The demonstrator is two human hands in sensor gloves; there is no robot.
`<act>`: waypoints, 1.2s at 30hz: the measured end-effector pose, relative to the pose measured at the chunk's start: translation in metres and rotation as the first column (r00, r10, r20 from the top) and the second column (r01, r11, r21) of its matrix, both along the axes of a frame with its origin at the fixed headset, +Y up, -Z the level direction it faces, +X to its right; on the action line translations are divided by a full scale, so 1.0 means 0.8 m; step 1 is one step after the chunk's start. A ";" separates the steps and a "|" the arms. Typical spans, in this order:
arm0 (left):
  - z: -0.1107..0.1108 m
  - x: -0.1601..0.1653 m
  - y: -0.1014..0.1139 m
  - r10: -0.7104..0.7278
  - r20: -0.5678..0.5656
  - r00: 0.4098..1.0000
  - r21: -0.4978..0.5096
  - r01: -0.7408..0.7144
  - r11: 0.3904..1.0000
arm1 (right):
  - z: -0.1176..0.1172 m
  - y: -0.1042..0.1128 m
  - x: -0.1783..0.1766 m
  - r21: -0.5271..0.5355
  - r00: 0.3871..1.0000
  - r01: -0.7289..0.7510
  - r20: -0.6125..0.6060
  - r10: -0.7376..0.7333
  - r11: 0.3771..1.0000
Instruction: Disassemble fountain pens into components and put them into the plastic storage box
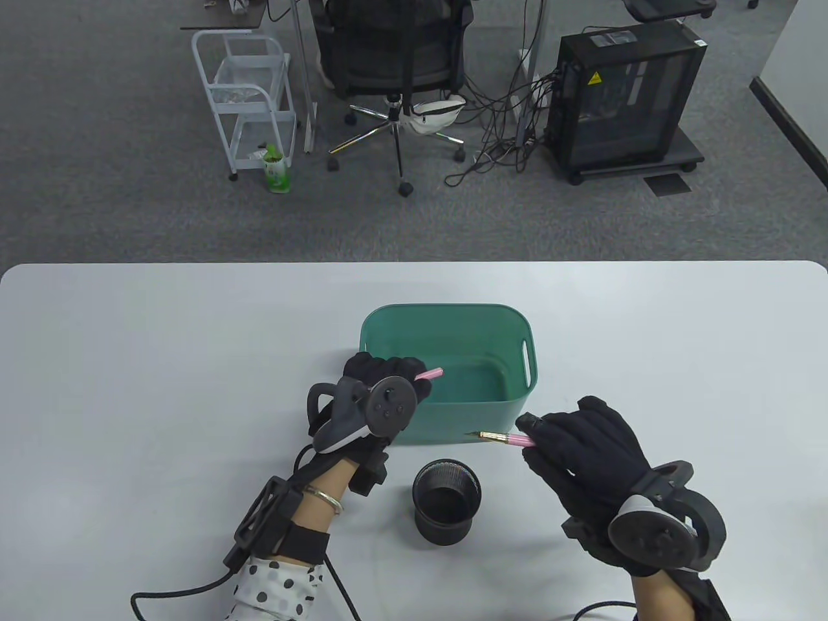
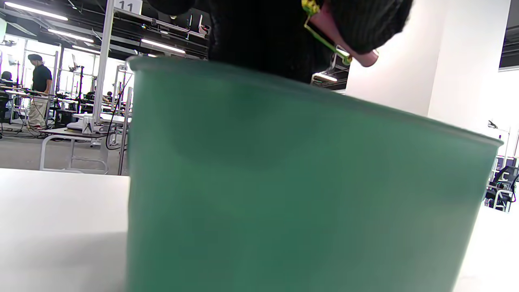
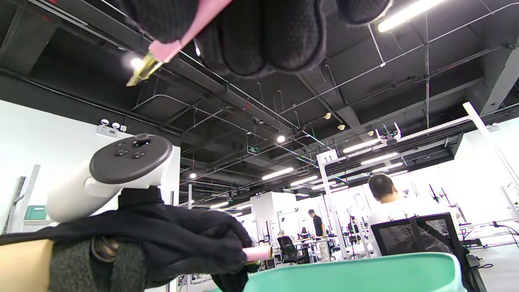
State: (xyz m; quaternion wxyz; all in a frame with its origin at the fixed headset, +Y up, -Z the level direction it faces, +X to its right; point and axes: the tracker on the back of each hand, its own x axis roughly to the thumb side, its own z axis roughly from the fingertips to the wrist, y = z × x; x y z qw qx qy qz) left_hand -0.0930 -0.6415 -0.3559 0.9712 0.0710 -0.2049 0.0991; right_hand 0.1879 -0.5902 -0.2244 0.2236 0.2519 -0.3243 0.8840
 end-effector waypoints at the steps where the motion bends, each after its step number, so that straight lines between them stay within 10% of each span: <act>1: 0.000 0.001 0.000 -0.004 -0.001 1.000 -0.004 0.004 1.000 | 0.000 0.000 0.000 -0.001 1.000 0.002 -0.002 -0.002 1.000; 36: 0.018 -0.011 -0.002 0.017 0.037 0.999 0.071 -0.020 0.997 | -0.006 -0.001 -0.003 -0.021 0.999 -0.031 0.005 0.032 0.999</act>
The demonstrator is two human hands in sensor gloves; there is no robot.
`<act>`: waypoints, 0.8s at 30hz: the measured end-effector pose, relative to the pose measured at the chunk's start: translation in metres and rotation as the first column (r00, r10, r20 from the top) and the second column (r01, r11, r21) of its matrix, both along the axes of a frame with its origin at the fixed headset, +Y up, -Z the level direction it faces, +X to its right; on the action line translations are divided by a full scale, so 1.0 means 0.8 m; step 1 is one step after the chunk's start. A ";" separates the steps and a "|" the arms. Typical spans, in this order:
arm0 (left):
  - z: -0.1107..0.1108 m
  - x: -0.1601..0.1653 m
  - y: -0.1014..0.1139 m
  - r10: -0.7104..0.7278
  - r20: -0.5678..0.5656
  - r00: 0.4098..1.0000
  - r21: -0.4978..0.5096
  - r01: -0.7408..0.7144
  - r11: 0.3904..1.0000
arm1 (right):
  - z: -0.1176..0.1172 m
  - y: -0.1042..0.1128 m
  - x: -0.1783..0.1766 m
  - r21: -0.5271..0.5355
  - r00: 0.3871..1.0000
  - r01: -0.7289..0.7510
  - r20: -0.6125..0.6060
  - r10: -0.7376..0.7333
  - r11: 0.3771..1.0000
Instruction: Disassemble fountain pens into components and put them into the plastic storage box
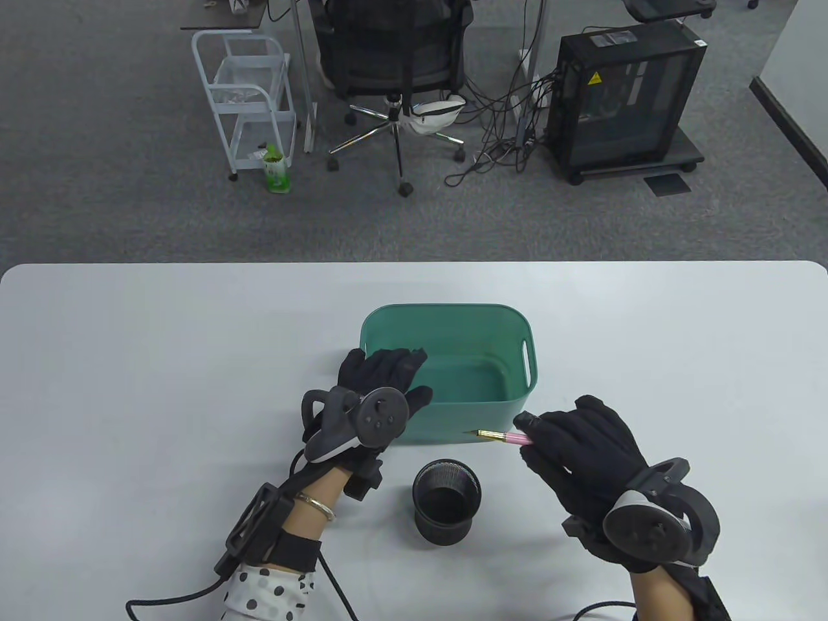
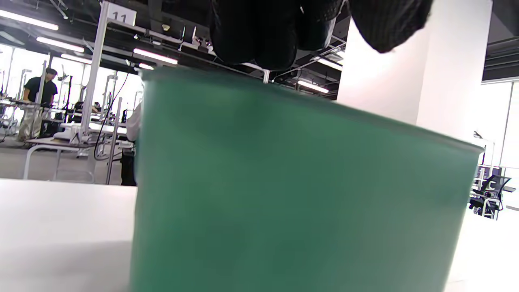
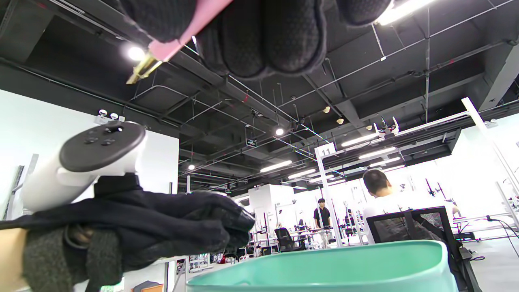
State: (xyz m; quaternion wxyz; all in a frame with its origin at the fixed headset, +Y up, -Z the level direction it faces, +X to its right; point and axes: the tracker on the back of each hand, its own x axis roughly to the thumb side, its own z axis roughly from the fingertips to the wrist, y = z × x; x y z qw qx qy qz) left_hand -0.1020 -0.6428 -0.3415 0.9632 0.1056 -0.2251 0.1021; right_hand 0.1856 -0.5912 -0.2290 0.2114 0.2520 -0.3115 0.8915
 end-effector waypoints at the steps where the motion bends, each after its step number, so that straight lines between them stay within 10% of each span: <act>1: 0.005 -0.001 0.002 -0.002 0.005 1.000 0.016 0.002 1.000 | 0.000 0.000 0.000 0.000 1.000 -0.002 0.000 0.002 1.000; 24: 0.119 -0.019 0.023 0.053 0.132 0.990 0.210 -0.080 0.975 | 0.001 -0.004 -0.010 -0.001 1.000 -0.031 -0.005 0.031 1.000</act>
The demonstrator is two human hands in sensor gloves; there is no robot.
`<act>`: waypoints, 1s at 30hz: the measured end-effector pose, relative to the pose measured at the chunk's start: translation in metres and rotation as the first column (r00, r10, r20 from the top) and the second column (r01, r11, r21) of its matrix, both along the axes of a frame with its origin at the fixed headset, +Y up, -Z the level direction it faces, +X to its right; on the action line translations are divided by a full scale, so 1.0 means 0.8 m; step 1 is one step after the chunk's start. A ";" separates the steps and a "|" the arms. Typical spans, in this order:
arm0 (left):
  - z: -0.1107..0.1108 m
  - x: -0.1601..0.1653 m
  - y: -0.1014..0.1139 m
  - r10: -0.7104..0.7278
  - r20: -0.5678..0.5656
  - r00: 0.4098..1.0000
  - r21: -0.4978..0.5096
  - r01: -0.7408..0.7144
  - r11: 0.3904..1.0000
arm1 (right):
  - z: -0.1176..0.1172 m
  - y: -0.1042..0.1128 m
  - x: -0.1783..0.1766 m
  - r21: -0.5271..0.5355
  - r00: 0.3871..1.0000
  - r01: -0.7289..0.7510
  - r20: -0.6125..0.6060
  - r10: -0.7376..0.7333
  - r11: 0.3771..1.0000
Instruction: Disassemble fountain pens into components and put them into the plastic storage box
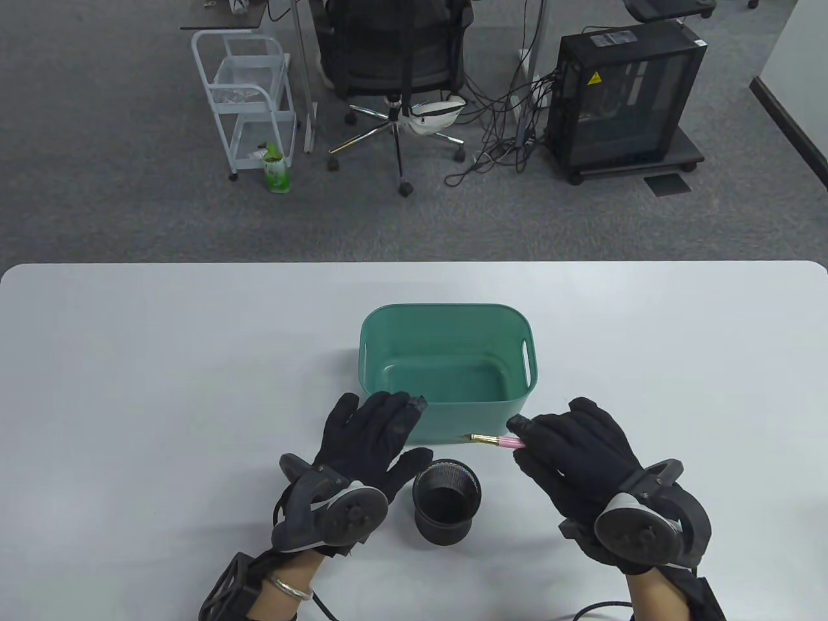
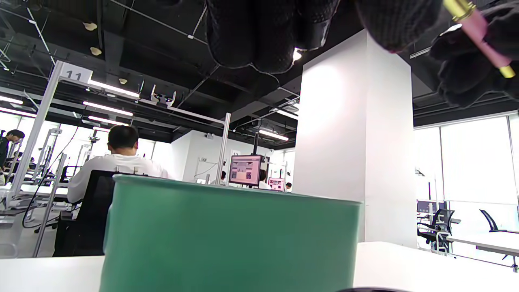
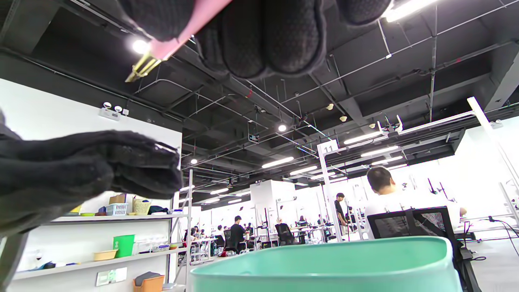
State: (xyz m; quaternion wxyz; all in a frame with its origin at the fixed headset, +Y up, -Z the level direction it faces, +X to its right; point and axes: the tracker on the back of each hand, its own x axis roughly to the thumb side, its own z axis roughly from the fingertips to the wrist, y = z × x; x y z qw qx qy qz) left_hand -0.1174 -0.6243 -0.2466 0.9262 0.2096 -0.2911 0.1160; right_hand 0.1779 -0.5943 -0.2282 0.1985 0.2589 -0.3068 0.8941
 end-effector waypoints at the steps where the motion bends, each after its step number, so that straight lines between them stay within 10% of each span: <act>1: 0.002 0.000 0.001 -0.002 0.007 1.000 0.005 0.002 1.000 | 0.000 -0.001 -0.001 -0.001 1.000 -0.003 0.000 0.003 1.000; 30: 0.033 0.017 0.009 -0.004 0.139 0.990 0.193 -0.023 0.981 | 0.003 -0.011 -0.029 -0.024 0.995 -0.084 -0.058 0.082 0.996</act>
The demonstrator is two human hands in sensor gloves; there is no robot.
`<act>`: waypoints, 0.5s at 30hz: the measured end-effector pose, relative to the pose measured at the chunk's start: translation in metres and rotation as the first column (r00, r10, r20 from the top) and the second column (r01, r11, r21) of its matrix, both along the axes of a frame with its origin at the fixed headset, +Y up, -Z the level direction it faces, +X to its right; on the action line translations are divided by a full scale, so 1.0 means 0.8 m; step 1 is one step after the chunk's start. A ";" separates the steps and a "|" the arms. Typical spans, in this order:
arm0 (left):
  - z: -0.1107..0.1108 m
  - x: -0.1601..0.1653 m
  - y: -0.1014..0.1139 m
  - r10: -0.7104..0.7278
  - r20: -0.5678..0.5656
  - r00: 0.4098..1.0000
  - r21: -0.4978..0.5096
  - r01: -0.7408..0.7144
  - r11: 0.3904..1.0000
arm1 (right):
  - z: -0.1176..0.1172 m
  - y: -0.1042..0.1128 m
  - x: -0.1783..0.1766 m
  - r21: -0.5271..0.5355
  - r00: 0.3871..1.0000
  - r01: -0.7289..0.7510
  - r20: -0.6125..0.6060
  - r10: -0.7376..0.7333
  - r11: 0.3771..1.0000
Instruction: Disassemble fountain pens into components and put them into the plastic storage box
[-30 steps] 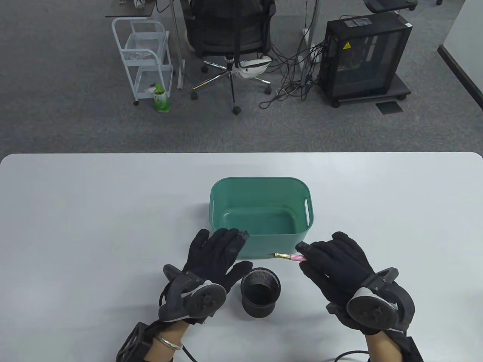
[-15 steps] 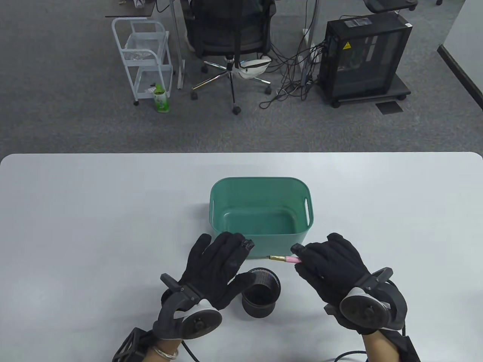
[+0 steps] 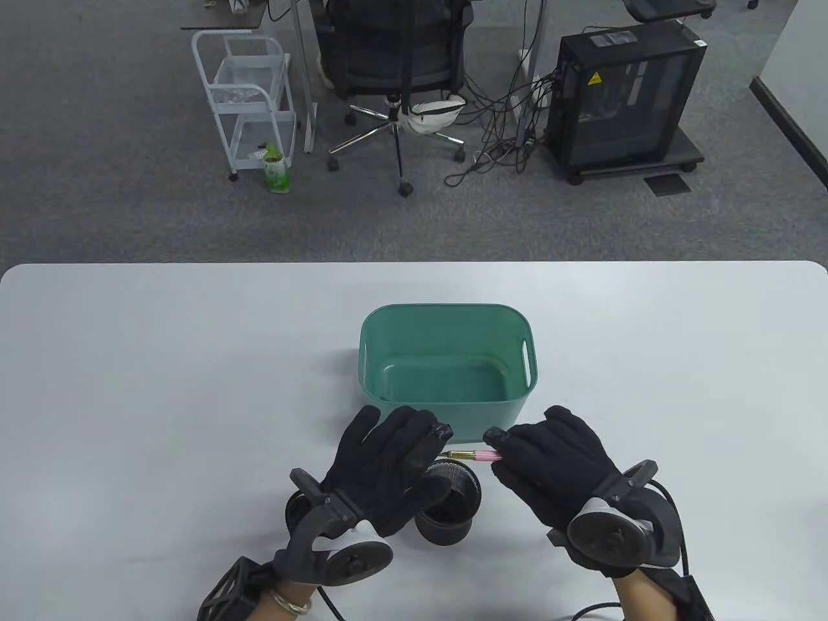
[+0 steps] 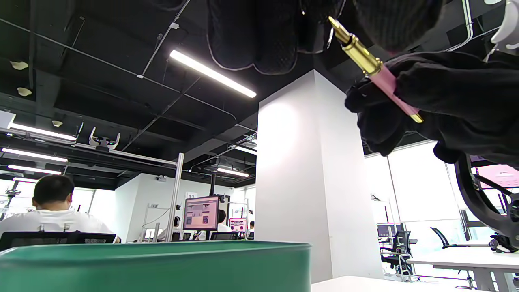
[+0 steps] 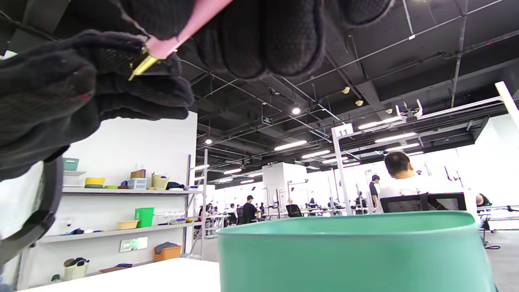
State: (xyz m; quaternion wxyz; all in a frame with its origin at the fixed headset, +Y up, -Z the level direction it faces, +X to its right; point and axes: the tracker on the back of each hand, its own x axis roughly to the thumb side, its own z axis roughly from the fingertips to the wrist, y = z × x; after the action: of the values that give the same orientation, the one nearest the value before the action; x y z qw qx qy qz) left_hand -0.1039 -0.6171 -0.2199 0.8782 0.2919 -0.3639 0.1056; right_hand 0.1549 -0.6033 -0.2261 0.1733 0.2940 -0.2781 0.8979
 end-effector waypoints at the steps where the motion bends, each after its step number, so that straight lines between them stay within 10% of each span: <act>1: 0.000 0.001 -0.001 -0.004 0.002 1.000 0.002 0.004 1.000 | 0.001 0.000 -0.002 0.001 1.000 -0.002 -0.005 0.002 1.000; 15: 0.006 0.005 0.000 0.003 0.014 1.000 0.053 -0.004 0.999 | 0.006 -0.004 -0.015 0.002 0.999 -0.028 -0.047 0.028 1.000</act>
State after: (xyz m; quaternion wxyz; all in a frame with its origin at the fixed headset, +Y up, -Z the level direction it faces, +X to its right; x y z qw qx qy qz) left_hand -0.1000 -0.6169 -0.2152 0.8674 0.3150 -0.3722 0.0996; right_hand 0.1429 -0.6062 -0.2215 0.1671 0.3188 -0.2704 0.8929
